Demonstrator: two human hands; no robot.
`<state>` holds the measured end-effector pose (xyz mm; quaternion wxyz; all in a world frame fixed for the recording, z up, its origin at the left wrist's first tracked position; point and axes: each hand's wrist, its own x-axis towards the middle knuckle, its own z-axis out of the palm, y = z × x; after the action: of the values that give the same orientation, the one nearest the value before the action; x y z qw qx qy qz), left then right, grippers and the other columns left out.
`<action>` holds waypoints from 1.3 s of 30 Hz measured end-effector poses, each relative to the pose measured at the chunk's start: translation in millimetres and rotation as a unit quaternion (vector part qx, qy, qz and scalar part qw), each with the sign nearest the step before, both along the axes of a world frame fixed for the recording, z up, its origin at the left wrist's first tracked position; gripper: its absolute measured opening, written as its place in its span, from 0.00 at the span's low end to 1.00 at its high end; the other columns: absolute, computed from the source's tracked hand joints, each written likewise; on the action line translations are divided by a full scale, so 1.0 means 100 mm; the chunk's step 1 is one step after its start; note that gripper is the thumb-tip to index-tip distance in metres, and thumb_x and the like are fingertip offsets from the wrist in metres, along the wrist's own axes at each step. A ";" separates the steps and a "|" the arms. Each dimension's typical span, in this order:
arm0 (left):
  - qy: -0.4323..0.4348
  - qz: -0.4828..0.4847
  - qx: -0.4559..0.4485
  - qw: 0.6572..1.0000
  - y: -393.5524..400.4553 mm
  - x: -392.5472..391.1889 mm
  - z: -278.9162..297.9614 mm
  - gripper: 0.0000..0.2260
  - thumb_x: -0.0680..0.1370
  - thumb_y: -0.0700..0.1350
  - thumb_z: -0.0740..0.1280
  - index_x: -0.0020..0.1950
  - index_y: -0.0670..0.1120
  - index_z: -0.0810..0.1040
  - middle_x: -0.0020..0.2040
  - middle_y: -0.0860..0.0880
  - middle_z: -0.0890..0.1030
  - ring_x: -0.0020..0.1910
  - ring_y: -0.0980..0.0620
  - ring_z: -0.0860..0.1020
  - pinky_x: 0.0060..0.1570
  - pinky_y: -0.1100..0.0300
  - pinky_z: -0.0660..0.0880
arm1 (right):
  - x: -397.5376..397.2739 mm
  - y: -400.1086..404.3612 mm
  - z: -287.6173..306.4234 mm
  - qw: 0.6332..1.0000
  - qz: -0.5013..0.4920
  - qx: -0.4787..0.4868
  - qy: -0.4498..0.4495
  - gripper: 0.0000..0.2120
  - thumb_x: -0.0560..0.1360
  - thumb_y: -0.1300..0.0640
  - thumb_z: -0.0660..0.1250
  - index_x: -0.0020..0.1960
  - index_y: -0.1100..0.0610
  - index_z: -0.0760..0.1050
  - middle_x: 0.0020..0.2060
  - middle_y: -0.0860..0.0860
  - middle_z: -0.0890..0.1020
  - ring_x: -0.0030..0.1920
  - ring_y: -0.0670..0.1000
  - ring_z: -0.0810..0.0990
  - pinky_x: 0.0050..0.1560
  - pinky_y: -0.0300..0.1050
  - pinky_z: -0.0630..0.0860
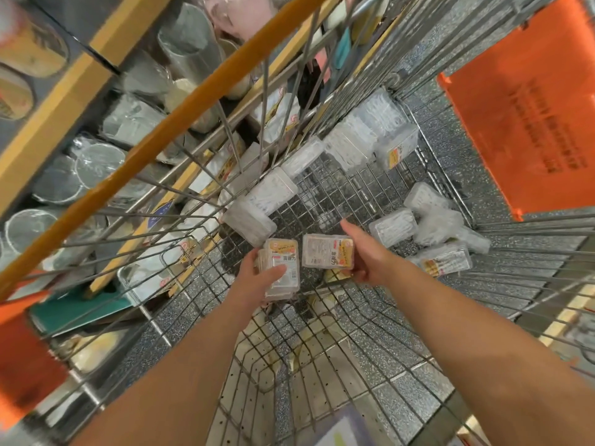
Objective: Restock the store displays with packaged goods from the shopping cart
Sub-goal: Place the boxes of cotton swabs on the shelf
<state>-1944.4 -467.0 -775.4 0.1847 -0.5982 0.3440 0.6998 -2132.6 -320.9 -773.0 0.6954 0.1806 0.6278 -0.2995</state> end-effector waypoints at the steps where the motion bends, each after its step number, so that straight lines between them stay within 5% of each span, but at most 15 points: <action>1: 0.000 0.000 -0.004 1.000 0.00 0.00 0.00 0.35 0.75 0.41 0.73 0.77 0.55 0.59 0.67 0.45 0.76 0.54 0.43 0.82 0.56 0.40 0.79 | -0.03 0.01 0.00 1.000 0.021 0.006 -0.009 0.31 0.77 0.30 0.52 0.44 0.53 0.80 0.36 0.51 0.81 0.27 0.46 0.73 0.23 0.36 0.58; 5: 0.021 -0.010 -0.001 1.000 0.01 -0.02 0.01 0.37 0.75 0.41 0.73 0.78 0.54 0.59 0.68 0.45 0.75 0.55 0.44 0.82 0.56 0.42 0.79 | -0.11 -0.03 0.13 0.987 0.157 0.032 -0.009 0.25 0.78 0.33 0.57 0.44 0.55 0.76 0.31 0.49 0.82 0.30 0.47 0.79 0.27 0.36 0.70; 9: 0.036 -0.102 -0.025 0.994 0.01 -0.07 0.05 0.40 0.73 0.44 0.75 0.79 0.54 0.57 0.70 0.45 0.74 0.60 0.43 0.79 0.60 0.41 0.77 | -0.14 -0.16 0.24 0.966 0.258 0.020 0.004 0.22 0.79 0.36 0.57 0.49 0.54 0.76 0.22 0.44 0.77 0.21 0.43 0.75 0.23 0.31 0.67; 12: 0.047 -0.131 -0.022 0.990 0.01 -0.11 0.08 0.40 0.73 0.44 0.76 0.78 0.57 0.56 0.70 0.46 0.73 0.61 0.44 0.78 0.61 0.41 0.77 | -0.15 -0.24 0.27 0.963 0.269 -0.005 0.017 0.22 0.80 0.37 0.58 0.43 0.54 0.75 0.23 0.45 0.77 0.23 0.45 0.76 0.26 0.33 0.70; 16: 0.065 -0.149 -0.002 0.987 0.03 -0.18 0.10 0.40 0.74 0.45 0.75 0.78 0.58 0.55 0.69 0.47 0.72 0.61 0.44 0.78 0.60 0.43 0.77 | -0.11 -0.35 0.24 0.962 0.241 -0.009 0.126 0.31 0.77 0.30 0.56 0.54 0.56 0.81 0.45 0.51 0.84 0.49 0.54 0.83 0.52 0.47 0.76; 19: 0.075 -0.127 0.021 0.989 0.05 -0.20 0.11 0.43 0.70 0.49 0.77 0.78 0.57 0.55 0.68 0.46 0.72 0.61 0.42 0.79 0.60 0.40 0.76 | -0.07 -0.40 0.26 0.965 0.199 0.001 0.173 0.38 0.77 0.28 0.49 0.67 0.58 0.74 0.57 0.55 0.80 0.63 0.57 0.76 0.65 0.53 0.67; 22: 0.066 -0.115 0.037 0.990 0.09 -0.24 0.10 0.42 0.72 0.51 0.75 0.79 0.56 0.53 0.69 0.46 0.72 0.61 0.43 0.78 0.61 0.39 0.76 | 0.00 -0.49 0.23 0.967 0.193 0.027 0.162 0.42 0.76 0.26 0.46 0.72 0.57 0.70 0.68 0.56 0.74 0.67 0.56 0.73 0.65 0.52 0.66; 26: 0.025 -0.023 0.051 0.998 0.14 -0.35 0.14 0.27 0.82 0.48 0.62 0.78 0.54 0.55 0.70 0.42 0.72 0.59 0.39 0.78 0.59 0.34 0.74 | 0.10 -0.57 0.21 0.965 0.198 0.029 0.167 0.37 0.76 0.26 0.45 0.50 0.56 0.77 0.51 0.55 0.79 0.50 0.53 0.77 0.58 0.51 0.70; 31: 0.059 -0.071 0.097 0.991 0.15 -0.38 0.31 0.41 0.68 0.60 0.73 0.76 0.59 0.55 0.68 0.45 0.75 0.63 0.39 0.77 0.63 0.36 0.73 | 0.09 -0.64 0.23 0.961 0.207 0.033 0.178 0.36 0.79 0.31 0.41 0.55 0.58 0.75 0.51 0.55 0.75 0.51 0.53 0.73 0.53 0.47 0.66; 36: 0.045 -0.107 0.101 0.988 0.14 -0.46 0.30 0.43 0.63 0.52 0.73 0.75 0.59 0.58 0.64 0.46 0.77 0.59 0.42 0.80 0.60 0.40 0.77 | 0.07 -0.70 0.17 0.971 0.183 0.065 0.143 0.37 0.77 0.28 0.41 0.48 0.57 0.75 0.39 0.53 0.76 0.37 0.51 0.74 0.39 0.45 0.67; 39: 0.028 -0.098 0.078 0.992 0.15 -0.51 0.27 0.42 0.64 0.48 0.74 0.74 0.56 0.59 0.63 0.44 0.77 0.58 0.39 0.80 0.58 0.36 0.76 | 0.08 -0.63 0.11 0.990 0.087 0.077 0.074 0.37 0.74 0.24 0.43 0.52 0.54 0.74 0.39 0.52 0.78 0.39 0.52 0.77 0.42 0.45 0.71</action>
<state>-1995.6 -451.7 -748.8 0.2885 -0.5252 0.3506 0.7197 -2124.7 -383.6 -762.4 0.6543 0.1554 0.7124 -0.2008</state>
